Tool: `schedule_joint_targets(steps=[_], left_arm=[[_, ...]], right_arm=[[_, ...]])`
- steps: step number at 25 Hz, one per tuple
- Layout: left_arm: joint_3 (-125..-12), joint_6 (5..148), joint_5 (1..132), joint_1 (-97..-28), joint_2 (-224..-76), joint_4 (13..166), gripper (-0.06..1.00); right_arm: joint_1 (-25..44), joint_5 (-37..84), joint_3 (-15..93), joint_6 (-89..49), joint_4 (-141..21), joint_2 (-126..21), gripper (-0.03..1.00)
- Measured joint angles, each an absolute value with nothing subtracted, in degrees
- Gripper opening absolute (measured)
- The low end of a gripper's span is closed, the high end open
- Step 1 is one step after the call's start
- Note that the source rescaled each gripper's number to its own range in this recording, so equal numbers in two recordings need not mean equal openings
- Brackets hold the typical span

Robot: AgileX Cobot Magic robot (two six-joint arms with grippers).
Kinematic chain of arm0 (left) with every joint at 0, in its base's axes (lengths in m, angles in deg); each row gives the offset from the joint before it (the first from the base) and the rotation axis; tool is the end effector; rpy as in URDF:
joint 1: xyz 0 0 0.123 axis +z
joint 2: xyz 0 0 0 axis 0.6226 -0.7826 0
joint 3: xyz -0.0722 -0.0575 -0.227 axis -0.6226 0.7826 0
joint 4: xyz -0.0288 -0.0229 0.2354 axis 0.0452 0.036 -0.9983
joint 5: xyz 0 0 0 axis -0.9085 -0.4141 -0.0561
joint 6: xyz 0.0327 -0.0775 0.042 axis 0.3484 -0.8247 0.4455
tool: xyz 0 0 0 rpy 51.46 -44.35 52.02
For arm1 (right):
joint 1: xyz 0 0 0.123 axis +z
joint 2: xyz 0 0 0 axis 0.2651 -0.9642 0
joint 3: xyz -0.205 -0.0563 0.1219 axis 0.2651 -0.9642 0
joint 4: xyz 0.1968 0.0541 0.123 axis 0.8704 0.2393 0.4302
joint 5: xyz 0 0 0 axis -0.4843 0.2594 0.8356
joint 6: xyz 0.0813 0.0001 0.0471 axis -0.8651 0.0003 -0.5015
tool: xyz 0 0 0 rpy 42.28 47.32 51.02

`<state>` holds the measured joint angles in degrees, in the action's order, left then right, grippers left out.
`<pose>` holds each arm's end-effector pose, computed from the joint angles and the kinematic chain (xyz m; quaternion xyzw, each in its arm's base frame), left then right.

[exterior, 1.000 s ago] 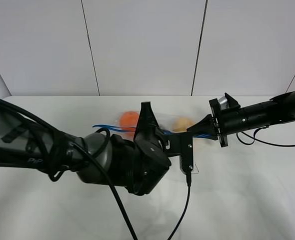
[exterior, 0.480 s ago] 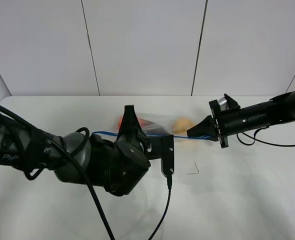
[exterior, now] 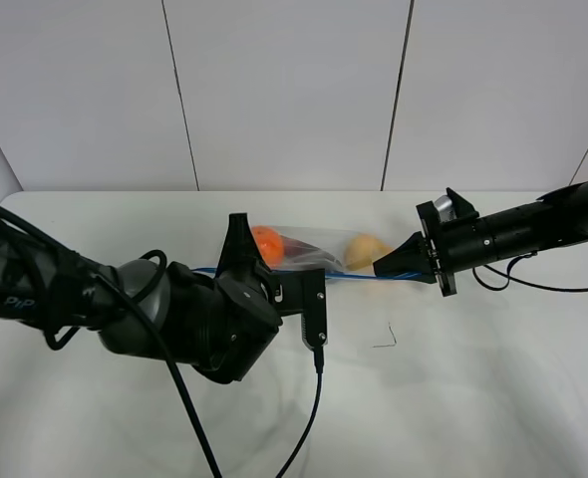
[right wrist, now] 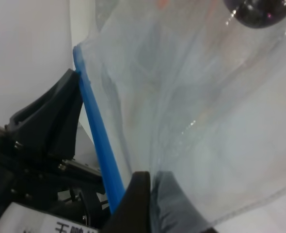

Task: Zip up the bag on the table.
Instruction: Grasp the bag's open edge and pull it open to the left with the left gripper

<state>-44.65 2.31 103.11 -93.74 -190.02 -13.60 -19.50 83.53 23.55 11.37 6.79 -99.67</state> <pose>0.2429 -0.2430 0.1011 0.6358 0.6303 0.3116 0.3184 0.3325 0.0610 0.1029 -0.0074 0.8464 0.5288 0.0624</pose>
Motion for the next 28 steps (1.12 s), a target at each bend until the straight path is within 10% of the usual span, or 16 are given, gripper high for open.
schedule_joint_targets(steps=[28], left_arm=[[-44.65, 2.35, 102.11, -85.32, -190.02, -13.49, 0.0]], right_arm=[[-19.5, 83.53, 23.55, 11.37, 6.48, -99.67, 0.0]])
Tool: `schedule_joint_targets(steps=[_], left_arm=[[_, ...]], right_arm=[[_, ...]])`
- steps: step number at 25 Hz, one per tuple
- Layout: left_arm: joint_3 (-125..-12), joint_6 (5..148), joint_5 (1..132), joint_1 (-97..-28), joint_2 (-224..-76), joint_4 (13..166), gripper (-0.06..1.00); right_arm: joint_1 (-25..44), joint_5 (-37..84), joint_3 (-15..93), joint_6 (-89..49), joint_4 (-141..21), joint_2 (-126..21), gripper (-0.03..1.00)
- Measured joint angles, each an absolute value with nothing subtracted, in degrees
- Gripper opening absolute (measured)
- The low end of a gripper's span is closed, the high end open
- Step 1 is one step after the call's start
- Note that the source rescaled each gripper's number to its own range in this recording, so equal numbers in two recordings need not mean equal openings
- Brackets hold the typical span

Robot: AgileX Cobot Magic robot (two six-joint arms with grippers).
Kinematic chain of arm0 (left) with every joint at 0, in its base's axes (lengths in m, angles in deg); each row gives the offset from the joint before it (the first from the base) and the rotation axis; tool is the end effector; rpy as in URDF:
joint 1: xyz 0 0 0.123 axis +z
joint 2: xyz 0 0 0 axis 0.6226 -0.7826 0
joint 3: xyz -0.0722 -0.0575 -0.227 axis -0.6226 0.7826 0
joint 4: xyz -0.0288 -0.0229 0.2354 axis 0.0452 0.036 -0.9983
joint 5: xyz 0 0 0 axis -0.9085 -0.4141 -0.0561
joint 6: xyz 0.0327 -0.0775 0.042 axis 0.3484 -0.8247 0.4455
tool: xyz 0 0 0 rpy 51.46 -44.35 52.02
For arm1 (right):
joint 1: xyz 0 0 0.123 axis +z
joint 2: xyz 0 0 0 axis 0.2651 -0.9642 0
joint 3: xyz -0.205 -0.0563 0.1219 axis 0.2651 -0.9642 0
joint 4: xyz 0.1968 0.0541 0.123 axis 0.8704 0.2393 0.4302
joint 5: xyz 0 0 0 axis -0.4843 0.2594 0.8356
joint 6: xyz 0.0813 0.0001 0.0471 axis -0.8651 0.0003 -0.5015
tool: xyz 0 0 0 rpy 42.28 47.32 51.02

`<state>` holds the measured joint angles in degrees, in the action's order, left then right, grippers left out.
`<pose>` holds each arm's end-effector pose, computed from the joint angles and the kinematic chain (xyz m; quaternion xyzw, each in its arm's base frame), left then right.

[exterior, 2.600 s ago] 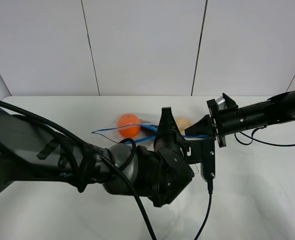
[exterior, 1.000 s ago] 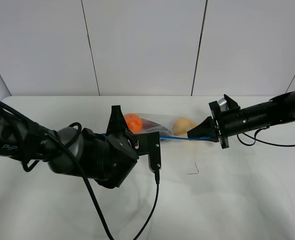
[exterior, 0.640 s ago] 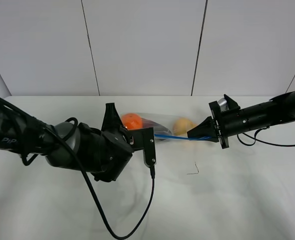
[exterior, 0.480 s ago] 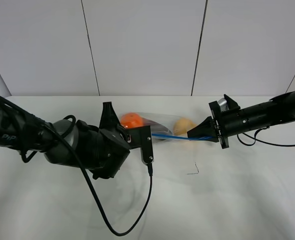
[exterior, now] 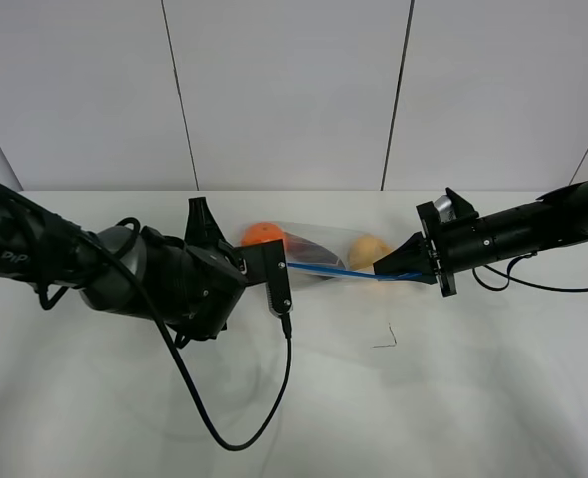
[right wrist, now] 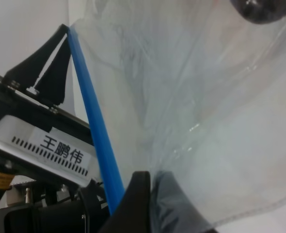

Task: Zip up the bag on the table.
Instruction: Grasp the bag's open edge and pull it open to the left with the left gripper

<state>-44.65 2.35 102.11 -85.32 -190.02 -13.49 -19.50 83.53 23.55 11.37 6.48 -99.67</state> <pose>0.2753 -0.2061 0.1002 0.5915 0.6757 0.3262 0.2954 0.3322 0.0609 0.1026 -0.0092 0.8473 0.5275 0.0612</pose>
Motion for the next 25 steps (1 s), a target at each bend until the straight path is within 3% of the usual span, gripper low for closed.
schedule_joint_targets(steps=[21, 25], left_arm=[[-44.55, 2.35, 100.99, -83.29, -190.02, -13.28, 0.0], [-44.48, 2.35, 101.71, -82.96, -190.02, -13.05, 0.12]], right_arm=[[-19.5, 83.53, 23.55, 11.37, 6.19, -99.67, 0.0], [-19.55, 83.53, 23.55, 11.37, 5.66, -99.67, 0.0]])
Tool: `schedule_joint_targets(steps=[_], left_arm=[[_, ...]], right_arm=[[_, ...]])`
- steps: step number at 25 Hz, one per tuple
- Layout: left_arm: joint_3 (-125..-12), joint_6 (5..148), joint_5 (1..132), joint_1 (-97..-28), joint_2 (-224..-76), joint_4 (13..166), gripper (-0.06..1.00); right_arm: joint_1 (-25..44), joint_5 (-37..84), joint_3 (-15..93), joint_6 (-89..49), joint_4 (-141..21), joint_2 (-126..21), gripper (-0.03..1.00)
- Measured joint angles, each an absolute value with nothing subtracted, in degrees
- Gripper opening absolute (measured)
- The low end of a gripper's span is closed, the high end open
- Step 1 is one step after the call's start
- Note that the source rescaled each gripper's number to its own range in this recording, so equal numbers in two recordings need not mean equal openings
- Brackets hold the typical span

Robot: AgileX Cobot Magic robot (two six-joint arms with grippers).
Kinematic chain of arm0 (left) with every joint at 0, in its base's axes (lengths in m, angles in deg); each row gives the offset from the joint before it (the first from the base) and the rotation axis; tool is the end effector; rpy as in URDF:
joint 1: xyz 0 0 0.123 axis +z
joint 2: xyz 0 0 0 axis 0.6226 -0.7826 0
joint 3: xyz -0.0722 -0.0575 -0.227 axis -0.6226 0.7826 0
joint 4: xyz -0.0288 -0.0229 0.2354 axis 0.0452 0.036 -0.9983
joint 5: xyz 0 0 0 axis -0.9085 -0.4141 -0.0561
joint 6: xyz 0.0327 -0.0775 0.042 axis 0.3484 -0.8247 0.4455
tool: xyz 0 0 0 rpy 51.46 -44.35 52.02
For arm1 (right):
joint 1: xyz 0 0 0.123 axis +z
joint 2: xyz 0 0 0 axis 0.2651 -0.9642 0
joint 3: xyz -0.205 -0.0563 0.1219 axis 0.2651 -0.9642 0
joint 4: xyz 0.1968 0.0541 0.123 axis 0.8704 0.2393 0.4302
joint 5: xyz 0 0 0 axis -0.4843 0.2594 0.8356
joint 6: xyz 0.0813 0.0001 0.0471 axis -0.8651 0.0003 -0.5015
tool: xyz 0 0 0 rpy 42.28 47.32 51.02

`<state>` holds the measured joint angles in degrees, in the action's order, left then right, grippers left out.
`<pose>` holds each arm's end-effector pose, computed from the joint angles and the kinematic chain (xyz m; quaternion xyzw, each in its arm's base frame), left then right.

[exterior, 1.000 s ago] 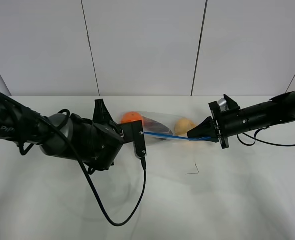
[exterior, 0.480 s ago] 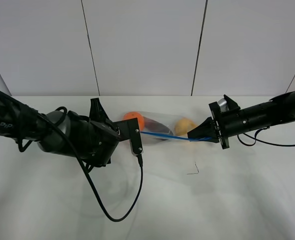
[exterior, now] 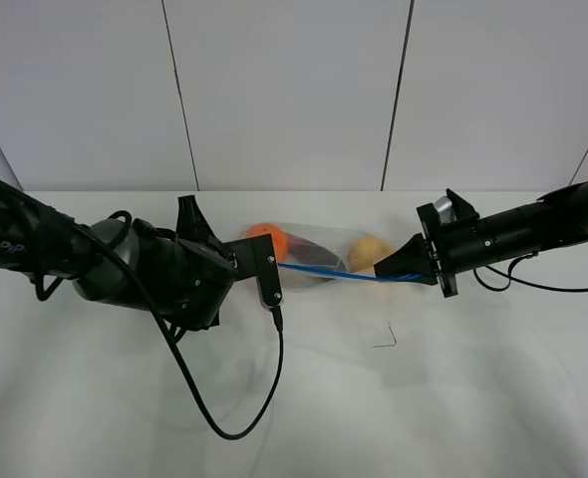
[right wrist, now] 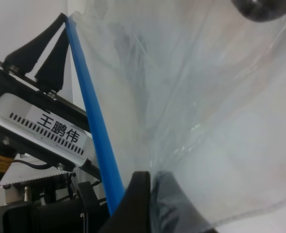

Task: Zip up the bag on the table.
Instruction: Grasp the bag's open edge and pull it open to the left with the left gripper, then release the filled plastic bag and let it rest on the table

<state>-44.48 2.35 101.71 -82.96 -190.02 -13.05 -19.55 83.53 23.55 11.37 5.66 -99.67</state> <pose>0.2827 -0.1944 0.0990 0.5776 0.6904 0.3280 0.2867 0.3313 0.0603 0.1018 -0.0136 0.8496 0.5240 0.0582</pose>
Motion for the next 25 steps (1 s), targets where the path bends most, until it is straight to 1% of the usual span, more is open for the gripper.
schedule_joint_targets(steps=[5, 7, 9, 11, 25], left_arm=[[-44.37, 1.41, 102.71, -82.43, -190.02, -12.93, 0.57], [-44.37, 0.07, 102.71, -82.43, -190.02, -12.93, 0.69], [-44.37, -0.9, 102.71, -82.43, -190.02, -12.93, 0.74], [-44.37, -1.28, 103.08, -82.43, -190.02, -12.93, 0.76], [-44.37, -1.53, 105.4, -82.43, -190.02, -11.51, 0.76]], right_arm=[[-19.74, 83.53, 23.55, 11.37, 5.21, -99.67, 0.0], [-19.87, 83.53, 23.55, 11.37, 5.09, -99.67, 0.0], [-19.89, 83.53, 23.55, 11.37, 5.04, -99.67, 0.0], [-19.89, 83.53, 23.55, 11.37, 5.04, -99.67, 0.0], [-20.0, 83.53, 23.55, 11.37, 5.02, -99.67, 0.0]])
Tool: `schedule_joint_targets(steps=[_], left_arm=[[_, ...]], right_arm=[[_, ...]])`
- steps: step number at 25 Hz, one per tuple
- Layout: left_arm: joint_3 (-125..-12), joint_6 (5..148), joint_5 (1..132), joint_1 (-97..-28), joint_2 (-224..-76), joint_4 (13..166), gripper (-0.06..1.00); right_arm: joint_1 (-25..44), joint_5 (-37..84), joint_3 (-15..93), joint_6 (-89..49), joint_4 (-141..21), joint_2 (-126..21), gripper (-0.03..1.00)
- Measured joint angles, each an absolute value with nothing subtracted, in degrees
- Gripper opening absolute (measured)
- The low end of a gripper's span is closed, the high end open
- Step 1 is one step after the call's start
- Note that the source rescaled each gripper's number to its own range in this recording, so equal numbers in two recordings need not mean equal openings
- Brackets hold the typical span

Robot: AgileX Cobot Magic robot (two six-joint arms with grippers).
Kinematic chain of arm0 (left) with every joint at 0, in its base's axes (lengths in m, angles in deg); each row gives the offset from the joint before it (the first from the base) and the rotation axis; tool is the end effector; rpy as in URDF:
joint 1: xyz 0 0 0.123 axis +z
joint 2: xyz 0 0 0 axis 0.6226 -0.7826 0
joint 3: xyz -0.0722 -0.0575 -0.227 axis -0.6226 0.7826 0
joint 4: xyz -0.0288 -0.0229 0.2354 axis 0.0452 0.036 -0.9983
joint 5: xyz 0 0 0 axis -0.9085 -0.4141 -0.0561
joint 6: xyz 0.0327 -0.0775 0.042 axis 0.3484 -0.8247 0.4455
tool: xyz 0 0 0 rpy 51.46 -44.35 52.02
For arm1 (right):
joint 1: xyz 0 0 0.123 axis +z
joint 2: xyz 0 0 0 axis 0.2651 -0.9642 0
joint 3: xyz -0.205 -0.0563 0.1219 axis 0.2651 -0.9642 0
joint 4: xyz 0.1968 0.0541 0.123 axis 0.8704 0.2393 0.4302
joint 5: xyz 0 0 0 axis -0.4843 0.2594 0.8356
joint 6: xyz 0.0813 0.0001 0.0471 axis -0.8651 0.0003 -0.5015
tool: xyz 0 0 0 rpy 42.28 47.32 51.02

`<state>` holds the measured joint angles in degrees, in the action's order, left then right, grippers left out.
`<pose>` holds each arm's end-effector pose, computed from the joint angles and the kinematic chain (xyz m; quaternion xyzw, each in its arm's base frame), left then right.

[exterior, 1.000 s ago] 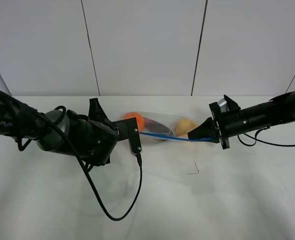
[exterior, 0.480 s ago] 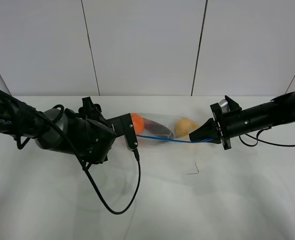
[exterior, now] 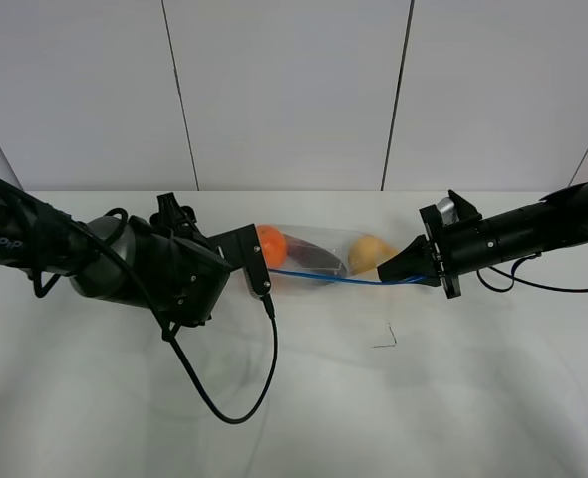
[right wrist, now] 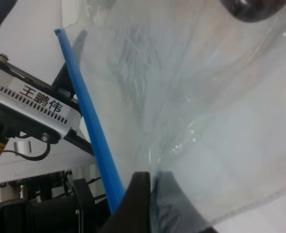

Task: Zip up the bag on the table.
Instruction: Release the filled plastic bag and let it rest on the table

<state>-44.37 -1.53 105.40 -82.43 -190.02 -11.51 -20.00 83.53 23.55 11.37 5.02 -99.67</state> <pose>0.2845 -0.1855 0.1006 0.5293 0.7208 0.3438 0.2863 0.3310 0.0575 0.1012 -0.0140 0.8515 0.5210 0.0577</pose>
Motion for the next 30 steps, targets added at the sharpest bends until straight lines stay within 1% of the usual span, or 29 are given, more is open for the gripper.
schedule_joint_targets(steps=[4, 14, 16, 19, 20, 23, 30], left_arm=[[-44.33, -1.53, 105.45, -82.43, -189.58, -10.96, 0.77], [-44.33, -2.68, 104.06, -82.43, -182.61, -9.78, 0.77], [-44.33, -3.01, 104.12, -82.43, -181.45, -8.73, 0.81], [-44.78, -2.95, 104.12, -82.43, -180.53, -6.37, 0.93], [-44.85, -2.66, 104.12, -82.43, -180.46, -5.75, 0.96], [-44.96, -2.32, 104.12, -82.43, -180.23, -3.65, 0.99], [-47.43, -1.96, 106.32, -82.43, -179.88, -0.31, 1.0]], right_arm=[[-20.0, 83.53, 23.55, 11.37, 5.02, -99.67, 0.0], [-20.0, 83.53, 23.55, 11.37, 5.02, -99.67, 0.0], [-20.0, 83.53, 23.55, 11.37, 5.02, -99.67, 0.0], [-20.0, 83.53, 23.55, 11.37, 5.02, -99.67, 0.0], [-20.0, 83.53, 23.55, 11.37, 5.02, -99.67, 0.0], [-20.0, 83.53, 23.55, 11.37, 5.02, -99.67, 0.0], [-20.0, 83.53, 23.55, 11.37, 4.97, -99.67, 0.0]])
